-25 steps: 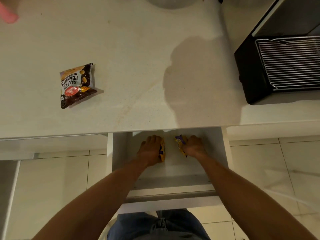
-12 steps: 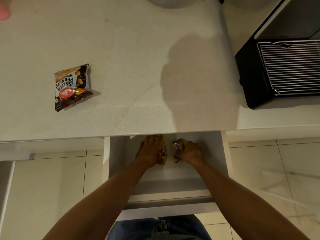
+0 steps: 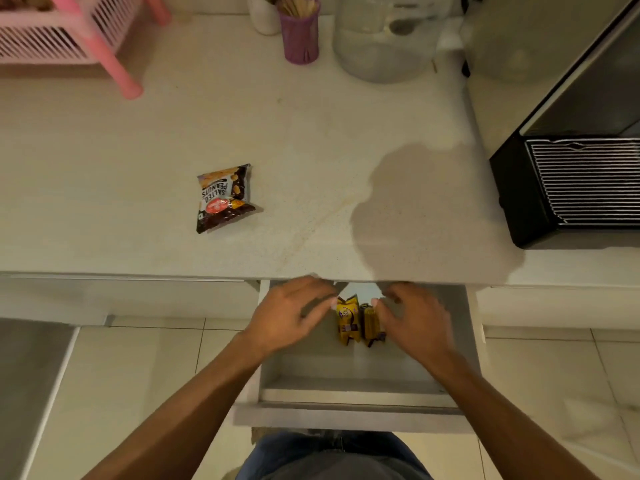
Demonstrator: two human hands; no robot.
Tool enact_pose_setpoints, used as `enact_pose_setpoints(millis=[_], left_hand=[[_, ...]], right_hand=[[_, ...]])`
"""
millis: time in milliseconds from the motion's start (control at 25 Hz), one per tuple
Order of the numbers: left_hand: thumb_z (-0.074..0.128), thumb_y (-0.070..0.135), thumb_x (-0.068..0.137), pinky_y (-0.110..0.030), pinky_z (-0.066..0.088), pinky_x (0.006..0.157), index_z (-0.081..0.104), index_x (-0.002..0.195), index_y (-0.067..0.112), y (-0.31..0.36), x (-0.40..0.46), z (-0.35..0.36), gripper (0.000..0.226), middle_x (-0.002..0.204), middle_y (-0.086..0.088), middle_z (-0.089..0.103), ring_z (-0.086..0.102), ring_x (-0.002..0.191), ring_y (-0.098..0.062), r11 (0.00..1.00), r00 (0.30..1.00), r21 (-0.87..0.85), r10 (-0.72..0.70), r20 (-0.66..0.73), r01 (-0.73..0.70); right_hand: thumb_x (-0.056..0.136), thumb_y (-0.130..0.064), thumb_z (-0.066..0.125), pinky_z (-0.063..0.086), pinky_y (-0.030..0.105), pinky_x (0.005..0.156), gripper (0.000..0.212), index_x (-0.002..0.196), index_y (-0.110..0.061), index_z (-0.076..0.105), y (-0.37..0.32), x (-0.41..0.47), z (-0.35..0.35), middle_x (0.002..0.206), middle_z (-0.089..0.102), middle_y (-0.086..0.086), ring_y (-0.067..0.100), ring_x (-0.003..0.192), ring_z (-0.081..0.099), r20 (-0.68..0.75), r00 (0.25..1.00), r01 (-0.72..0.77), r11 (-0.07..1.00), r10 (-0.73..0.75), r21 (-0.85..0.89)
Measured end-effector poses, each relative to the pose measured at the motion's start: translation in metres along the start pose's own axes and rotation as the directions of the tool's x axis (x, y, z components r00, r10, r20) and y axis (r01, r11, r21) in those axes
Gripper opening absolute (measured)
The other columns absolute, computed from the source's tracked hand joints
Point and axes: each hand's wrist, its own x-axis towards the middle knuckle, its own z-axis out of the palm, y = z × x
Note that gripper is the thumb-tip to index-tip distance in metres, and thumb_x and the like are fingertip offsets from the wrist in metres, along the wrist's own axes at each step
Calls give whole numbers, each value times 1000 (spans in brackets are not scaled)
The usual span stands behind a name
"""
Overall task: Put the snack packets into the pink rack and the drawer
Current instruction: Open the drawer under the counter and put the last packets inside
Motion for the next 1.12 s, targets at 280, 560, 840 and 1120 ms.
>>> enact_pose_setpoints(millis=[280, 560, 840, 1120], left_hand=[[68, 31, 88, -40, 40, 91, 63, 113, 12, -28, 35, -66, 32, 119, -14, 58, 51, 114, -28, 908, 903, 375, -6, -429, 184], [49, 51, 91, -57, 39, 96, 33, 145, 29, -80, 83, -109, 60, 152, -23, 25, 41, 125, -49, 626, 731, 377, -600, -326, 682], [56, 24, 90, -49, 45, 93, 47, 138, 20, -85, 87, -103, 50, 132, -21, 50, 49, 116, -43, 655, 682, 202, -666, -302, 728], [62, 17, 81, -24, 41, 88, 59, 120, 21, 7, 44, -59, 39, 131, -6, 47, 54, 111, -19, 863, 795, -7, -468, -385, 505]], right_hand=[[87, -34, 70, 38, 28, 81, 24, 86, -11, 66, -9, 34, -35, 91, 66, 3, 20, 94, 52, -454, 882, 150, 988, -123, 24], [90, -67, 39, 11, 48, 119, 82, 148, -10, 30, 18, 94, -35, 155, 31, 14, 27, 146, 21, -168, 986, -35, 990, 11, -140], [86, -77, 6, -5, 54, 118, 87, 155, -23, 12, 24, 107, -25, 164, 6, 4, 18, 150, -2, -56, 998, -39, 938, 21, -343], [89, -74, 8, -5, 53, 118, 84, 154, -22, 15, 24, 107, -25, 163, 9, 6, 20, 150, 1, -82, 997, -40, 944, 14, -327]])
